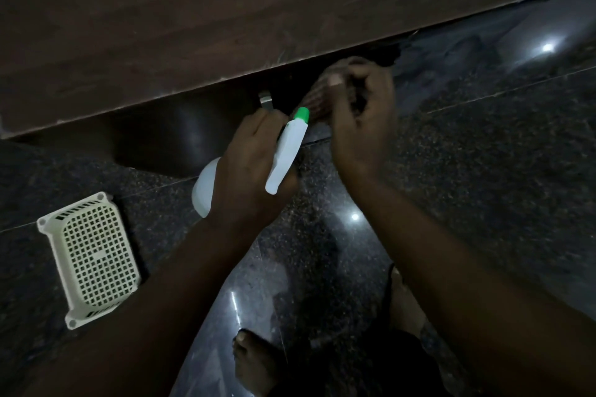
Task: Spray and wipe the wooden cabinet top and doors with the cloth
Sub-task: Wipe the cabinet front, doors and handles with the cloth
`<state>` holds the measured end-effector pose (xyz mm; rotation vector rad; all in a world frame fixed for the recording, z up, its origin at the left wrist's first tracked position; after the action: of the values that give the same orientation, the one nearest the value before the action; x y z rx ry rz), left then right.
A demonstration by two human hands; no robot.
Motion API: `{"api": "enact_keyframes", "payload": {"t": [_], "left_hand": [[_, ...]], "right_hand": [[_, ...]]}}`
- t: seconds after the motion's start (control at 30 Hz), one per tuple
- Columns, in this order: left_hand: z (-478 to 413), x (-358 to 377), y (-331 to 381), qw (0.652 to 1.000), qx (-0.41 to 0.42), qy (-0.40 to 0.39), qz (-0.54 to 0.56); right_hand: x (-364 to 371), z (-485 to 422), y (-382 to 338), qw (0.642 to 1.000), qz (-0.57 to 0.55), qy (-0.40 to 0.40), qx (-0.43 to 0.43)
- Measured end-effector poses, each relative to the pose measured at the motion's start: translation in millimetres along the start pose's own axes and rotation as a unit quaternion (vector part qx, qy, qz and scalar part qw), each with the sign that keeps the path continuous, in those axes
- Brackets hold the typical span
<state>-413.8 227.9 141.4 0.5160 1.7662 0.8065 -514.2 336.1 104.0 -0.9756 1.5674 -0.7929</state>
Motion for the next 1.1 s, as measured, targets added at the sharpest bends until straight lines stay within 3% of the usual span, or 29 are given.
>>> {"api": "enact_keyframes", "payload": {"t": [0.07, 0.17, 0.37, 0.47, 0.63, 0.73, 0.97, 1.1], "left_hand": [[-3.9, 7.0, 1.4, 1.0, 0.0, 0.009, -0.006], [-8.0, 15.0, 4.4, 1.0, 0.001, 0.021, -0.008], [-11.9, 29.8, 16.3, 1.0, 0.003, 0.023, 0.01], [-14.8, 37.0, 22.4, 1.0, 0.006, 0.022, 0.009], [-19.6, 45.1, 28.1, 1.0, 0.009, 0.007, 0.006], [-22.7, 46.2, 31.6, 1.0, 0.017, 0.001, 0.005], [-26.4, 46.3, 37.0, 1.0, 0.013, 0.01, 0.0], [-26.1, 48.7, 39.3, 1.0, 0.011, 0.021, 0.002]], "right_hand": [[0.2, 1.5, 4.3, 0.997, 0.023, -0.034, -0.061], [-7.2, -6.6, 12.4, 0.996, 0.029, -0.031, -0.078], [-41.4, -45.2, 36.6, 0.995, 0.014, 0.098, 0.01], [-54.1, -58.1, 43.3, 0.991, 0.04, 0.131, -0.002], [-36.7, -35.7, 33.9, 0.992, 0.04, 0.009, -0.122], [-32.8, -33.6, 31.4, 0.984, 0.052, -0.017, -0.172], [-69.4, -67.6, 38.9, 0.992, 0.018, 0.121, -0.043], [-66.6, -69.2, 31.1, 0.989, 0.017, 0.136, -0.051]]}}
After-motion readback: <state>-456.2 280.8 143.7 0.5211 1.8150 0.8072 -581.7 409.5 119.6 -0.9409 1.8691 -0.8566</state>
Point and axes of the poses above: each hand's wrist, its own z-axis away from the middle knuckle, its own x-axis out of the palm, y = z × x, the point moved 1 cm from there along -z, towards the middle knuckle, and after that the axes turned 9 degrees about z, right-handed, at the moved point
